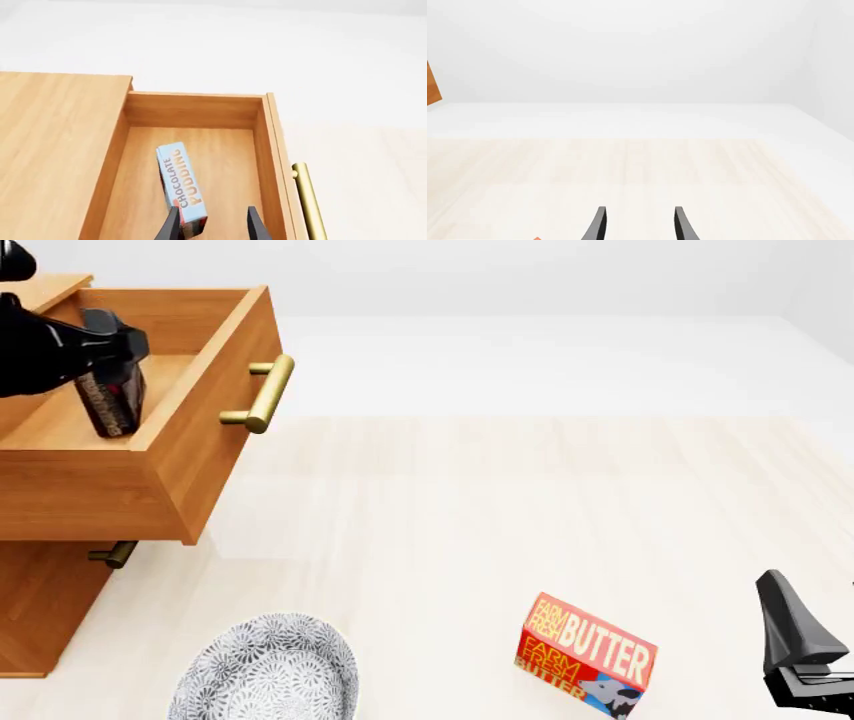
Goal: Put the chocolate pudding in the top drawer of the cabinet and close it.
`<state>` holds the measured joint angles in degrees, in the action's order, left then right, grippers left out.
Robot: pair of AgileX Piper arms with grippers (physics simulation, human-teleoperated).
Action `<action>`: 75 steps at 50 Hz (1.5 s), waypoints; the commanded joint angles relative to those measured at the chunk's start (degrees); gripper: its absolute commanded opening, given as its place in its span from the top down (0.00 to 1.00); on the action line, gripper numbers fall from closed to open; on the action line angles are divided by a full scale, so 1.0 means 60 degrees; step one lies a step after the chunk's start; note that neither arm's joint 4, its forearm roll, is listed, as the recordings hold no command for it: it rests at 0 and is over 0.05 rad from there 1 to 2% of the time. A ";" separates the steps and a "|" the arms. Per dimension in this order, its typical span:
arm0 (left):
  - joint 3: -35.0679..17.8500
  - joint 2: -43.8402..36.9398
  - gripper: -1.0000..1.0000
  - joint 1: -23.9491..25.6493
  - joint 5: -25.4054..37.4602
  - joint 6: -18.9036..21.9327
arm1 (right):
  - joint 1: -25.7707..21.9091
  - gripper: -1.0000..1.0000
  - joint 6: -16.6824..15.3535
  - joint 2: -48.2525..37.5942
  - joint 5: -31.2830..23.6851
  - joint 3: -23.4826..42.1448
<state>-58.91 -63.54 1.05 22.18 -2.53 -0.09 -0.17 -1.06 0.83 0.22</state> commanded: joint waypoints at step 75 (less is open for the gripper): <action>-0.2799 -0.0841 0.00 0.4284 0.1046 -0.0616 | -0.0001 0.00 -0.0001 -0.0001 0.0000 0.0000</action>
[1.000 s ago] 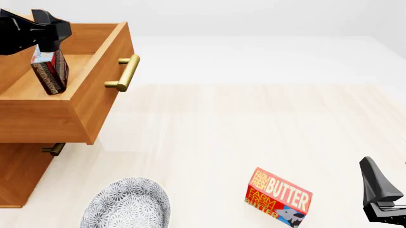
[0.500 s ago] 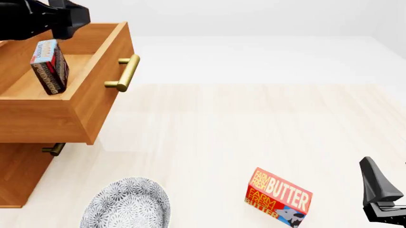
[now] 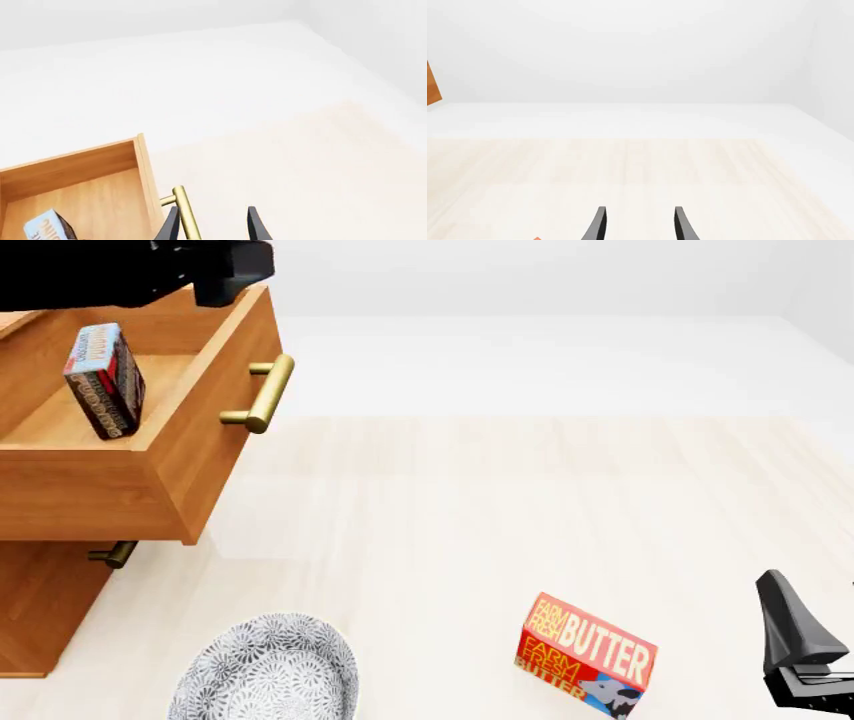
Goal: Put the chocolate pudding in the top drawer of the cabinet and close it.
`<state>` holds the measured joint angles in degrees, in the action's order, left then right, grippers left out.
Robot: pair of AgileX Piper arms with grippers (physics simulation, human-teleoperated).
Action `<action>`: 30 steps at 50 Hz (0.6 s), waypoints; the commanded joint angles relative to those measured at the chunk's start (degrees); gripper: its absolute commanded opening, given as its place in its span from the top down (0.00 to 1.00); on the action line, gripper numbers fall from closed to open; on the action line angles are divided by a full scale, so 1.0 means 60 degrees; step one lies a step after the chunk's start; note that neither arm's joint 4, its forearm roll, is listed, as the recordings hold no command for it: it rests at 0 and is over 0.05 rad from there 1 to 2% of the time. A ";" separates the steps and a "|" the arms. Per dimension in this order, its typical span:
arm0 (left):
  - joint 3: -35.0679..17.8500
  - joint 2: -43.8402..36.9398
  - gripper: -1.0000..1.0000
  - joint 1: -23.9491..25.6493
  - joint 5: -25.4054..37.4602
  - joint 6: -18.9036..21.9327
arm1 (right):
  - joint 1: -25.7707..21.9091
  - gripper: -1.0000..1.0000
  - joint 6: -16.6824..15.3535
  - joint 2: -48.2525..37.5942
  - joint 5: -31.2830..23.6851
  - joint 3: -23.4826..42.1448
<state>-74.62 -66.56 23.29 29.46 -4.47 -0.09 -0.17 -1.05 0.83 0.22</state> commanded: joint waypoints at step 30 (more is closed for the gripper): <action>0.0196 -0.0782 0.00 0.1648 -0.0637 -0.1814 | 0.0001 0.00 0.0000 -0.0002 0.0001 0.0000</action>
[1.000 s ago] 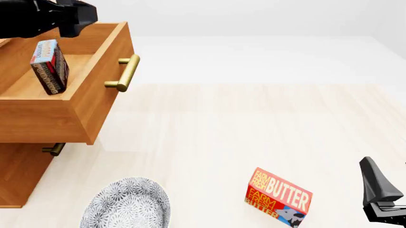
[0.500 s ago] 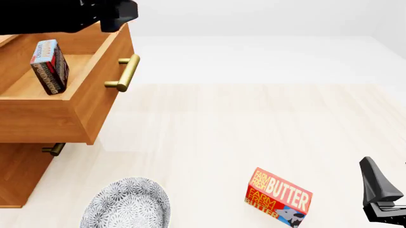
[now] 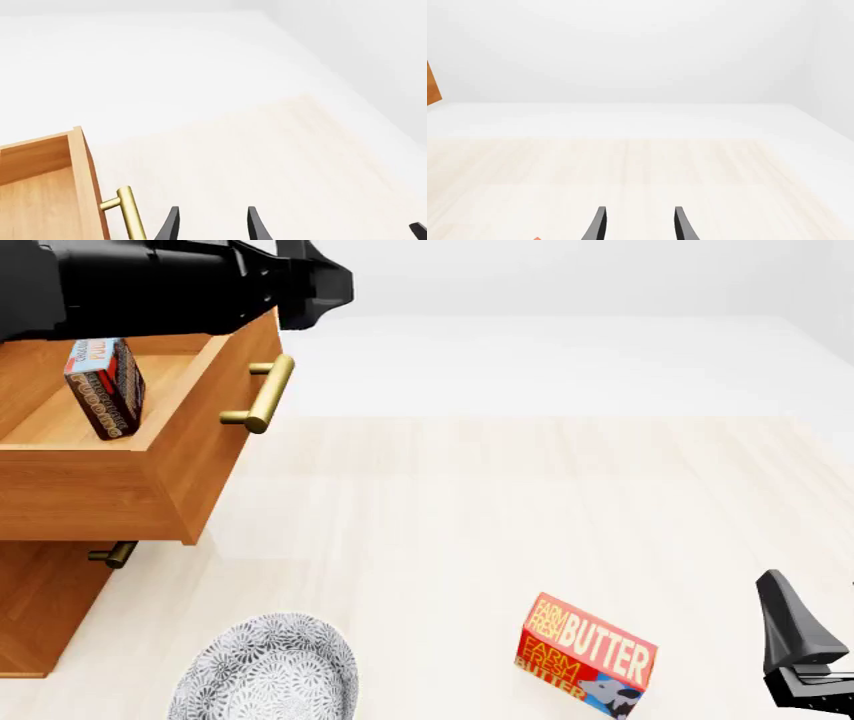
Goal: Put the chocolate pudding in the top drawer of the cabinet and close it.
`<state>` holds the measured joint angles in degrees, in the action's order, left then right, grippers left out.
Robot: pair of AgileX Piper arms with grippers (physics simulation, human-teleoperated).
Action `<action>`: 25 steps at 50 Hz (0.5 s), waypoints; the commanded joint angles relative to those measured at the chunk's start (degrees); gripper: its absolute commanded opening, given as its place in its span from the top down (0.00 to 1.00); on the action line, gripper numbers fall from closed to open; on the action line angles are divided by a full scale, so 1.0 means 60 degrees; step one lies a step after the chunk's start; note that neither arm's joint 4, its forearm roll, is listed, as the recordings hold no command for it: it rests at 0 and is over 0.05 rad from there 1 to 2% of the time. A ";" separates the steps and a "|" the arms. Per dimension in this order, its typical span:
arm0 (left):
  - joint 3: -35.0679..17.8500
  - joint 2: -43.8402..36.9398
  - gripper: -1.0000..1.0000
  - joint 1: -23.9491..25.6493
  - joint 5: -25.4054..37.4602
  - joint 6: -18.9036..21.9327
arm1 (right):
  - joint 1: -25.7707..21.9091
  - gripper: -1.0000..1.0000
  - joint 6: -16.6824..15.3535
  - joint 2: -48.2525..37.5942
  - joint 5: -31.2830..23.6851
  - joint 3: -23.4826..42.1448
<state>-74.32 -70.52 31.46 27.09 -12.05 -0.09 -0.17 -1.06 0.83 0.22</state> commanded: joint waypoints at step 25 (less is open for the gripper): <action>0.0970 -0.1016 0.00 0.0895 -0.1443 -0.1703 | -0.0001 0.00 -0.0003 0.0001 0.0000 0.0000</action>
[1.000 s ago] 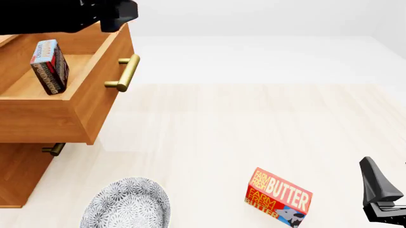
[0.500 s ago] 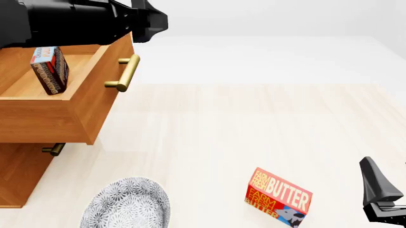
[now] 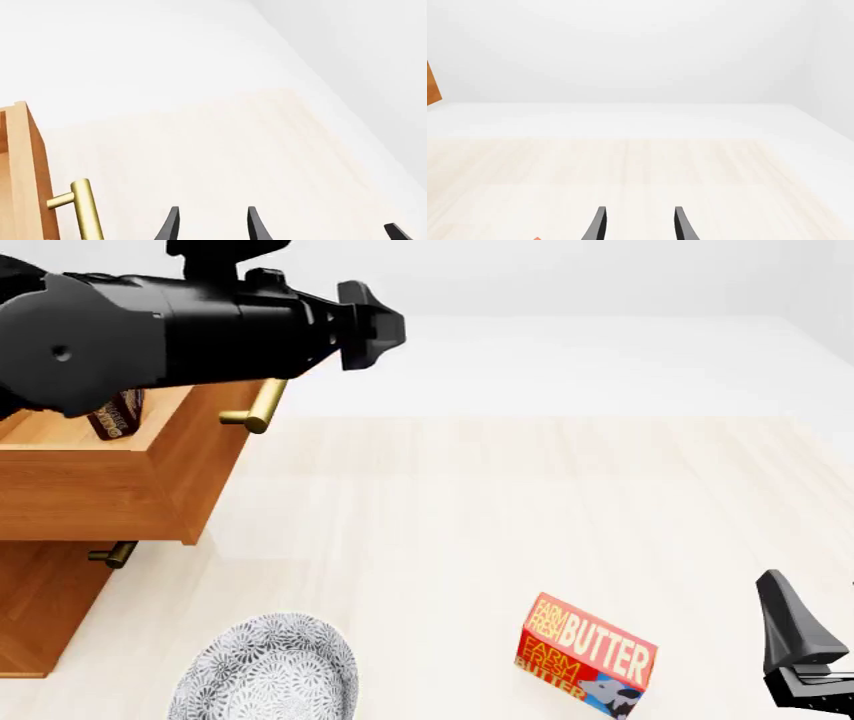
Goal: Put the chocolate pudding in the top drawer of the cabinet and close it.
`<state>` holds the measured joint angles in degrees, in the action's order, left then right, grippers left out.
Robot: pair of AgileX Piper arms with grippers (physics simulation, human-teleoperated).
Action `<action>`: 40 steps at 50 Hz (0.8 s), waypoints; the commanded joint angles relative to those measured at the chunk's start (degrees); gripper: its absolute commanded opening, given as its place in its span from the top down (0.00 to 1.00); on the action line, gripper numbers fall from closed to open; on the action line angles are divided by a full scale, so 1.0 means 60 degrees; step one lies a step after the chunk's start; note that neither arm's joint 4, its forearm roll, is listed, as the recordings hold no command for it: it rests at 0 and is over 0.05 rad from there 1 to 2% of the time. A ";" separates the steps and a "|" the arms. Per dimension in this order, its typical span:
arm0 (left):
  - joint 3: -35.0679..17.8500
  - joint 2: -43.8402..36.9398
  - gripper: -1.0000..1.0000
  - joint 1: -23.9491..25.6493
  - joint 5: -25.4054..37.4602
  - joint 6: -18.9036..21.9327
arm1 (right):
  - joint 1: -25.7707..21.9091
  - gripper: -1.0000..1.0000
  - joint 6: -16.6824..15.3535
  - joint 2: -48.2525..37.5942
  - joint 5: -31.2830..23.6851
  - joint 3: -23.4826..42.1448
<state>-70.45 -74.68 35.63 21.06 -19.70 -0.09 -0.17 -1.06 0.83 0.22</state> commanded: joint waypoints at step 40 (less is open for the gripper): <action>0.1318 -0.0640 0.00 -0.0090 -0.1593 -0.1292 | 0.0000 0.00 0.0003 0.0000 0.0000 0.0000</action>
<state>-63.81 -77.97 36.35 12.89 -26.67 -0.09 -0.17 -1.06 0.83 0.22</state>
